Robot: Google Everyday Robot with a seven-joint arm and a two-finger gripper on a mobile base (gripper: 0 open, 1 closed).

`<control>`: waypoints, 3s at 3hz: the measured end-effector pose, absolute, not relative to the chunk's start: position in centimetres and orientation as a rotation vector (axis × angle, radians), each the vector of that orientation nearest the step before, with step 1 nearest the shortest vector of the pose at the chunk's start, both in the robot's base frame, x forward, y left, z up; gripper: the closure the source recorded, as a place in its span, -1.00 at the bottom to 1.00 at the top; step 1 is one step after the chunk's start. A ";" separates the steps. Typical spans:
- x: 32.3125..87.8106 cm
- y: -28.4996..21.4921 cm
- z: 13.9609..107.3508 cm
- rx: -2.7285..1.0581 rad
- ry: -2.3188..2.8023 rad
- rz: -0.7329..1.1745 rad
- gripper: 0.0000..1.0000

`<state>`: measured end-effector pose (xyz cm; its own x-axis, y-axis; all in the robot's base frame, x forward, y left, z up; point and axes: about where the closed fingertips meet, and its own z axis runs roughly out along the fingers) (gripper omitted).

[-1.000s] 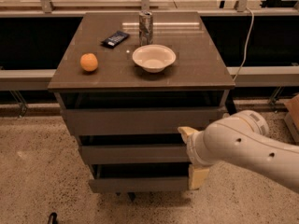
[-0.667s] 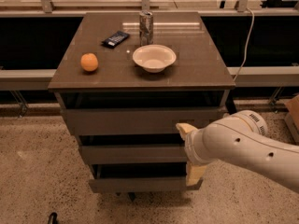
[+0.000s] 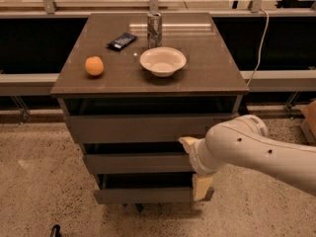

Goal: Open middle drawer

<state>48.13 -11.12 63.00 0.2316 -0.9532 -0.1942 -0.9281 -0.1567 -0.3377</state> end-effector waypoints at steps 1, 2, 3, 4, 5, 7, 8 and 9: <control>47.4 -10.9 58.8 -2.179 1.744 -0.004 -1.00; 47.6 -10.3 55.3 -2.180 1.713 0.011 -1.00; 48.1 -10.2 52.2 -2.193 1.702 -0.041 -1.00; 49.1 -10.3 49.8 -2.172 1.725 -0.075 -1.00; 50.5 -10.9 47.4 -2.118 1.770 -0.071 -1.00; 54.3 -11.0 43.7 -1.829 1.795 0.099 -1.00; 56.7 -11.7 44.7 -1.789 1.755 0.112 -1.00; 59.0 -11.7 45.7 -1.794 1.727 0.098 -1.00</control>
Offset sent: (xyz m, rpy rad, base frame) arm -0.0031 0.0143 -0.1207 0.0403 0.0555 0.0718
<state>59.02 -11.73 45.71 0.1344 -0.8722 -0.4704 -0.9199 0.0666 -0.3864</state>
